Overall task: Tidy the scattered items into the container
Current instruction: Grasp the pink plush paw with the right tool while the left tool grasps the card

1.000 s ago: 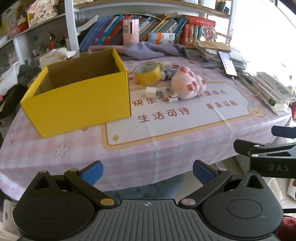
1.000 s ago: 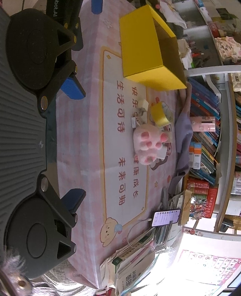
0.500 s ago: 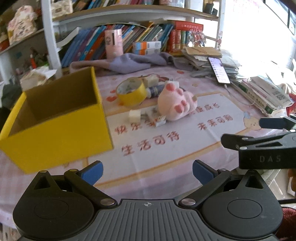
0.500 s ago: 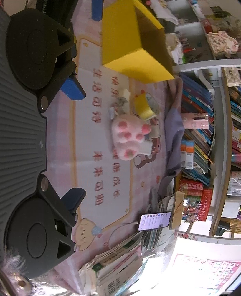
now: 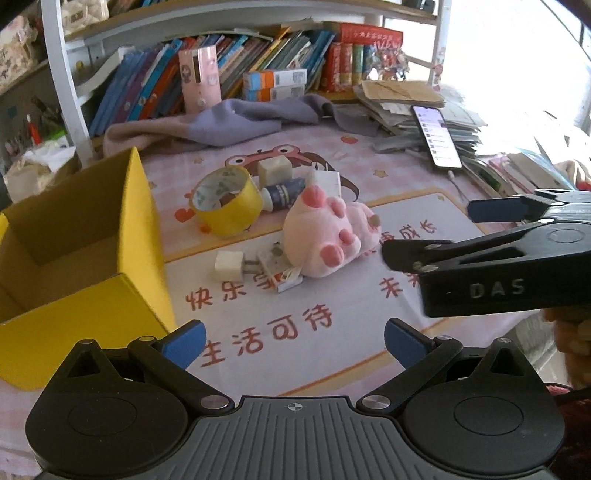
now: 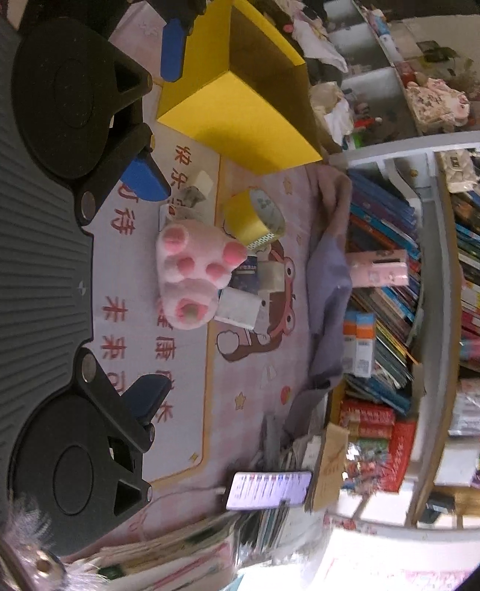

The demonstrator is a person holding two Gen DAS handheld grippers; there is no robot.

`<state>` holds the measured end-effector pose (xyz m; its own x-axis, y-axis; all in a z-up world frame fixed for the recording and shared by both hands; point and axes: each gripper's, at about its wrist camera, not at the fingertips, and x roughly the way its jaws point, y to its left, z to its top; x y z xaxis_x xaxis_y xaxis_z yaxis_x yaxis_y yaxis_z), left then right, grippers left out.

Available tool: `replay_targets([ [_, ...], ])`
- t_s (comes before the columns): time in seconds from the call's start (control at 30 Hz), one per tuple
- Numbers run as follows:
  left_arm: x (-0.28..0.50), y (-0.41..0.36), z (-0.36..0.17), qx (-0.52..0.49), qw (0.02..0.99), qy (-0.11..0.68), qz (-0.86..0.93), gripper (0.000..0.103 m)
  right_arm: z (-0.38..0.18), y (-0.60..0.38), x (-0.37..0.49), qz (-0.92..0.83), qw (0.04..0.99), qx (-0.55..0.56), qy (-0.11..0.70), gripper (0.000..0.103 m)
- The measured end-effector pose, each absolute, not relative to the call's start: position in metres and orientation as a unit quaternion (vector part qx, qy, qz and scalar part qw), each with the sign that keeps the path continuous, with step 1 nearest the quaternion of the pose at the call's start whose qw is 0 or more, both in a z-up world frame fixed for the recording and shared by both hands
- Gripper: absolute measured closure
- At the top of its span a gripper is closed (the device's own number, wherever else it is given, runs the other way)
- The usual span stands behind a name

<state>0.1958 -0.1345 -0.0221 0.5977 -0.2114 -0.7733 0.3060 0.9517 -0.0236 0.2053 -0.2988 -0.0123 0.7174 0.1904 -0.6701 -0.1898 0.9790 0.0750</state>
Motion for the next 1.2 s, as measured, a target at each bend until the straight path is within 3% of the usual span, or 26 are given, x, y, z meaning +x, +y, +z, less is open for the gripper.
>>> replay_targets([
  [0.7, 0.245, -0.185, -0.05, 0.085, 0.868, 0.488, -0.038, 0.007, -0.072, -0.281, 0.321, 0.293, 0.866, -0.107, 0.391, 0.002],
  [0.73, 0.248, -0.186, -0.053, 0.083, 0.865, 0.494, -0.033, 0.007, -0.075, -0.282, 0.324, 0.297, 0.863, -0.109, 0.394, 0.005],
  [0.77, 0.252, -0.186, -0.055, 0.08, 0.862, 0.5, -0.029, 0.007, -0.078, -0.284, 0.326, 0.306, 0.859, -0.106, 0.397, 0.014],
  [0.87, 0.262, -0.188, -0.06, 0.072, 0.86, 0.505, -0.027, 0.007, -0.074, -0.3, 0.325, 0.317, 0.856, -0.098, 0.396, 0.024],
  [1.2, 0.3, -0.192, -0.08, 0.038, 0.868, 0.495, -0.02, 0.016, -0.06, -0.381, 0.313, 0.215, 0.881, -0.078, 0.414, 0.025],
])
